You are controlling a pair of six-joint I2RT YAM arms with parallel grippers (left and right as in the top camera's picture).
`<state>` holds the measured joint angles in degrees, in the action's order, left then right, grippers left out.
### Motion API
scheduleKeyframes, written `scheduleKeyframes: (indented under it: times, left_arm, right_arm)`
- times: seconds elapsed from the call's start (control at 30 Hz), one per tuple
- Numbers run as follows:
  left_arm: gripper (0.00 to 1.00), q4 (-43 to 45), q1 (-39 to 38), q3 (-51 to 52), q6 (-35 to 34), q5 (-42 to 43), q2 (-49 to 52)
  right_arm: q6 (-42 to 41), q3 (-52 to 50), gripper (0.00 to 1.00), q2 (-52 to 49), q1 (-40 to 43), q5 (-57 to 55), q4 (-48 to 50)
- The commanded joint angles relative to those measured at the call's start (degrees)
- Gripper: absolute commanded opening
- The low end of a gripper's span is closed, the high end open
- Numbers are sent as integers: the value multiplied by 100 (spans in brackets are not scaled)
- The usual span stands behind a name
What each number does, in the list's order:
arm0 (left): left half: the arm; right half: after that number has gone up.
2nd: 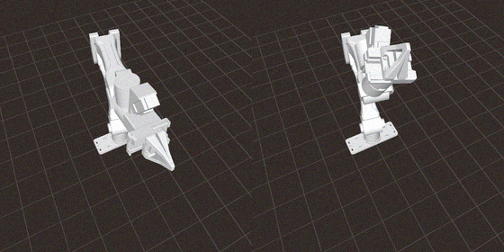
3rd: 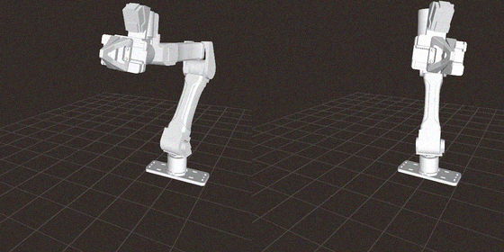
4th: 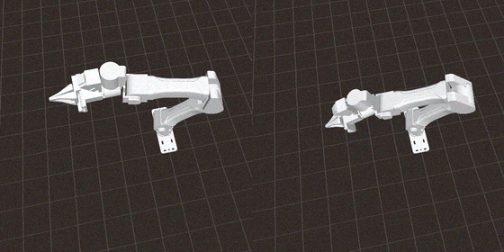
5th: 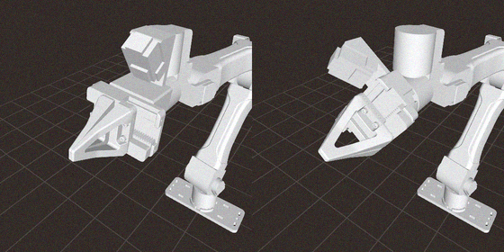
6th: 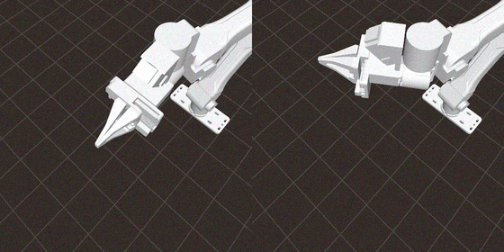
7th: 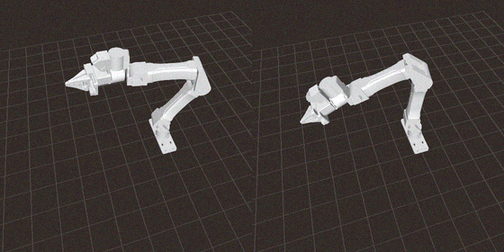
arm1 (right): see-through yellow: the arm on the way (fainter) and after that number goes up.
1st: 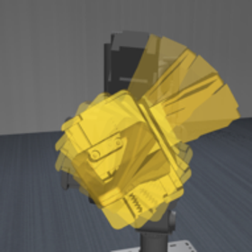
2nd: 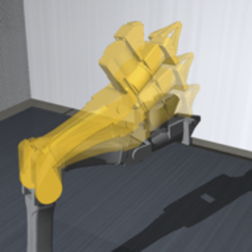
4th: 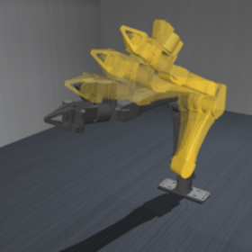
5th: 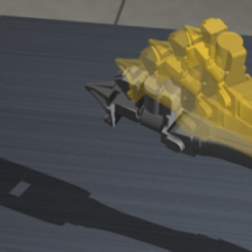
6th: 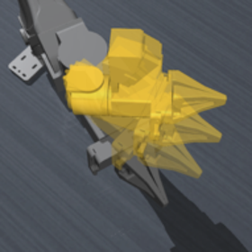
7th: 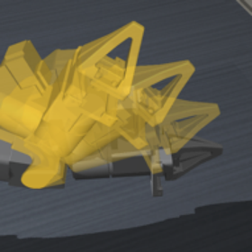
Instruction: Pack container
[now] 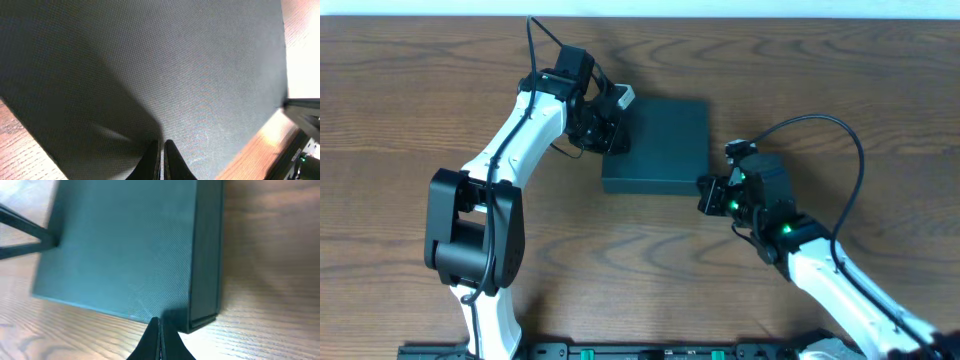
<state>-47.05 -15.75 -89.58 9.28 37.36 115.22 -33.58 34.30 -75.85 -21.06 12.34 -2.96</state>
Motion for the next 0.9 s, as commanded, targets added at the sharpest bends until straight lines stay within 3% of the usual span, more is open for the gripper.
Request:
scheduleKeyframes:
  times: [0.0,0.2,0.43,0.63,0.77,0.87]
  left_arm:
    - [6,20,37,103,83,-131,168]
    - [6,-7,37,103,81,-131,168]
    - [6,-181,42,-81,79,-131,79]
    - [6,-437,48,-568,-55,-210,-656]
    - [6,-614,46,-664,-52,-590,-1679]
    - [6,-748,46,-662,-52,-629,-2299]
  right_arm:
    - [157,50,2,-437,42,-199,57]
    - [155,57,1,-911,42,13,448]
    - [507,490,1,-284,52,-13,227]
    - [1180,1237,1,654,365,-332,-898]
    - [1871,1781,2,1248,492,-702,-2253]
    - [2059,1930,1,1576,492,-804,-2662]
